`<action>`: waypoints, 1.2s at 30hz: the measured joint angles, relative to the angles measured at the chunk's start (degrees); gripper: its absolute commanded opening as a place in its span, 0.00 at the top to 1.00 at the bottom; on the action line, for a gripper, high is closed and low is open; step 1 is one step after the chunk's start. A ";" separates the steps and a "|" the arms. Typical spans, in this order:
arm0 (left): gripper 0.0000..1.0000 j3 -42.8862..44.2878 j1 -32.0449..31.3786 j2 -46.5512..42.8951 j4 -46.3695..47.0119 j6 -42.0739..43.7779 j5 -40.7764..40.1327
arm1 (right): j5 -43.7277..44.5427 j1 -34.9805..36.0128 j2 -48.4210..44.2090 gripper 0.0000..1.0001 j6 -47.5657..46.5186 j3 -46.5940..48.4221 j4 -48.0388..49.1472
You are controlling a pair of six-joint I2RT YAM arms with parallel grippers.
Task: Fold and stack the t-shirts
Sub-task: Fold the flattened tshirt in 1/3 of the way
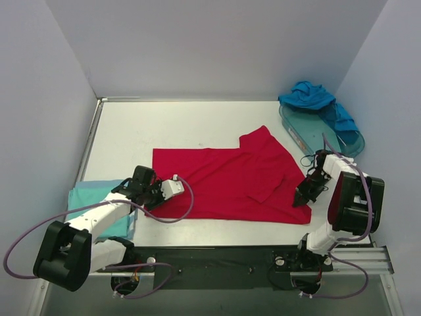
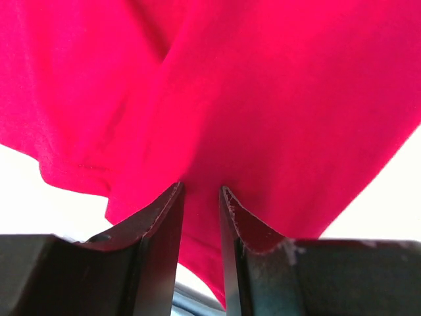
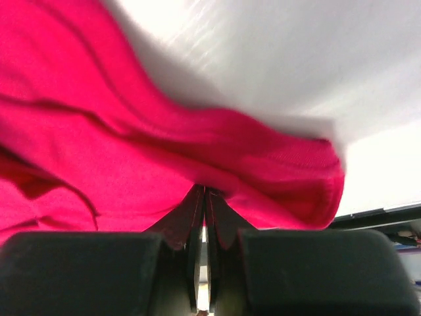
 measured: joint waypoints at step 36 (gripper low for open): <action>0.55 7.41 3.02 -1.49 -16.55 -4.57 2.54 | 8.35 18.86 13.73 1.00 -0.83 13.84 2.64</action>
